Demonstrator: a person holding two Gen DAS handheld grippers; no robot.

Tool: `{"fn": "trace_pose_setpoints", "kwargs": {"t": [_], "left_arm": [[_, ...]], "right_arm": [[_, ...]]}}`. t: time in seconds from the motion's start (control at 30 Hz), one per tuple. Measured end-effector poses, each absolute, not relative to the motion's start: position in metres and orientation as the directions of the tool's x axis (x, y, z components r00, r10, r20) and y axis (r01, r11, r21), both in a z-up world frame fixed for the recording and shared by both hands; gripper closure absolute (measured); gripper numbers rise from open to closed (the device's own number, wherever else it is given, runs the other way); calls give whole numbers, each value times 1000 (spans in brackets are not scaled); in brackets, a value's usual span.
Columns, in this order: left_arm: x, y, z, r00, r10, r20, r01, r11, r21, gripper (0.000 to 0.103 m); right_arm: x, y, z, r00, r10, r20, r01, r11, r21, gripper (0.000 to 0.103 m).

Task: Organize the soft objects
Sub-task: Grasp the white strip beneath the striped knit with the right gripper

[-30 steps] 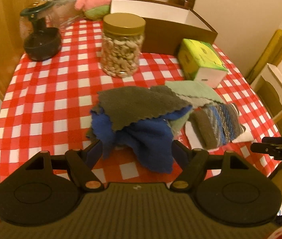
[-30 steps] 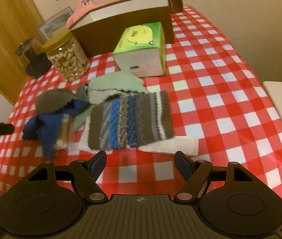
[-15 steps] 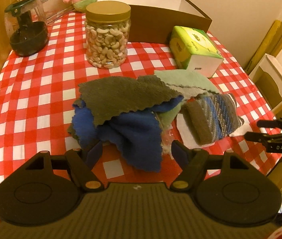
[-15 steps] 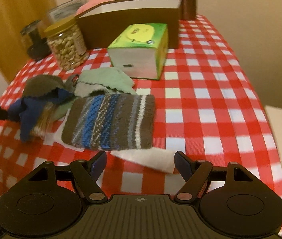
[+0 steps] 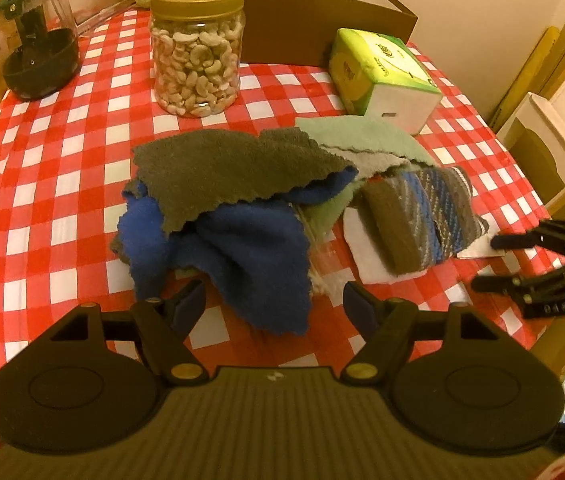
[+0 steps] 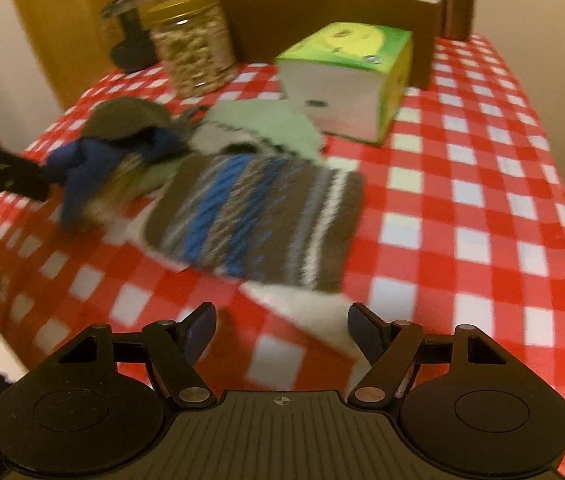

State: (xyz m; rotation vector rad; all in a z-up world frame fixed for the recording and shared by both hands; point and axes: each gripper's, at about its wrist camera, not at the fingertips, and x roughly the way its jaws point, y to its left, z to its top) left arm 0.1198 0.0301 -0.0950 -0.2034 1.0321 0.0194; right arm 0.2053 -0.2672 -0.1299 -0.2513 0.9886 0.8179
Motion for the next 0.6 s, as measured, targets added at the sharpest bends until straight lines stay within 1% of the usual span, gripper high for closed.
{"fn": "trace_pose_setpoints", "kwargs": {"t": [0.03,0.13,0.2,0.37,0.47,0.6], "left_arm": [[120,30,-96,514,-80,-854,-112,981,-160,29],[119,31,-97,512,-85,-855,-112,980,-165,29],[120,31,-97,511,-87,-855,-108,980,-165,29],[121,30,-97,513,-86,-854,-107,981,-163,29],[121,29,-96,513,-86,-854,-102,982,-160,29],[118,31,-96,514,-85,-853,-107,981,-162,29]], "right_arm": [[201,-266,-129,269,500,-823,-716,675,177,38],[186,-262,-127,226,511,-829,-739,645,196,44],[183,-260,-126,263,489,-832,-740,656,151,44],[208,-267,-122,342,466,-816,-716,692,95,44],[223,-267,-127,324,456,-829,-736,672,82,44],[229,-269,-131,269,469,-841,-799,597,78,44]]}}
